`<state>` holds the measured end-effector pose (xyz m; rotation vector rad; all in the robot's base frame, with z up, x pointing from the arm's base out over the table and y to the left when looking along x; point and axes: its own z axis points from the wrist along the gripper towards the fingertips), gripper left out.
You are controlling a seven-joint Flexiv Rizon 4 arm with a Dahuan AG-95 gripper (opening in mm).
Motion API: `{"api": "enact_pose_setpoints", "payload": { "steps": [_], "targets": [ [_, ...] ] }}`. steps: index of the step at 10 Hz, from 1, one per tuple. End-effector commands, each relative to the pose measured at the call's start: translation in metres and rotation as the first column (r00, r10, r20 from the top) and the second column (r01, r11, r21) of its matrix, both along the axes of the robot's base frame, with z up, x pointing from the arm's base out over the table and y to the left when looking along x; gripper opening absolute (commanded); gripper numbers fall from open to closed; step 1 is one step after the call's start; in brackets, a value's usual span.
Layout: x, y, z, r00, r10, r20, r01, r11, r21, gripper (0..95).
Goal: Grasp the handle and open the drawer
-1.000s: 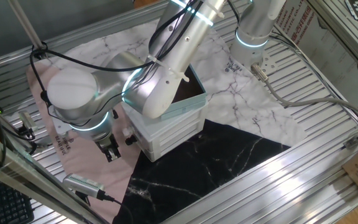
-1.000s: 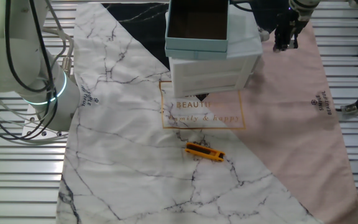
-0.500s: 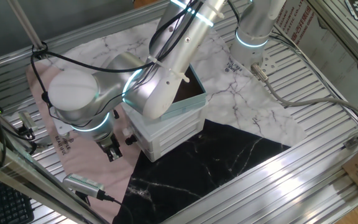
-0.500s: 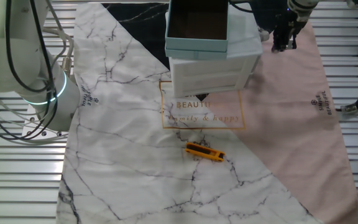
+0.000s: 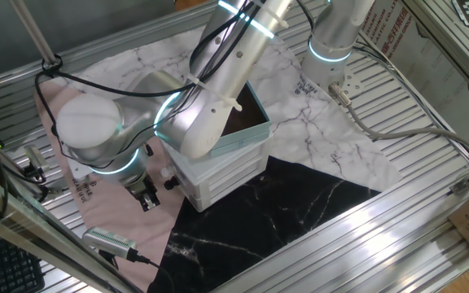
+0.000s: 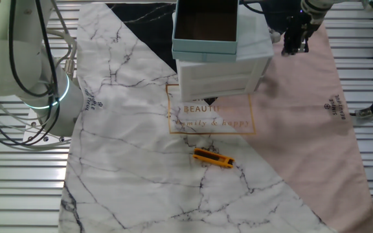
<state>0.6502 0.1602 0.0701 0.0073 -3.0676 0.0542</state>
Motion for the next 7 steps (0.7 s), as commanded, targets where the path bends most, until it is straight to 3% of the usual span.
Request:
{"api": "enact_pose_setpoints", "payload": {
  "steps": [1, 3, 4, 7],
  "targets": [
    [-0.0003, 0.0001, -0.0011, 1.0, -0.001, -0.022, 0.002, 1.0, 0.008, 0.0],
    [-0.0004, 0.0001, -0.0009, 0.999, 0.0, -0.045, 0.001, 1.0, 0.011, 0.0],
    [-0.0004, 0.0001, -0.0009, 0.999, 0.001, -0.052, -0.001, 1.0, 0.013, 19.0],
    [-0.0006, 0.0, -0.001, 0.997, 0.007, -0.072, -0.005, 1.0, 0.022, 19.0]
  ]
}}
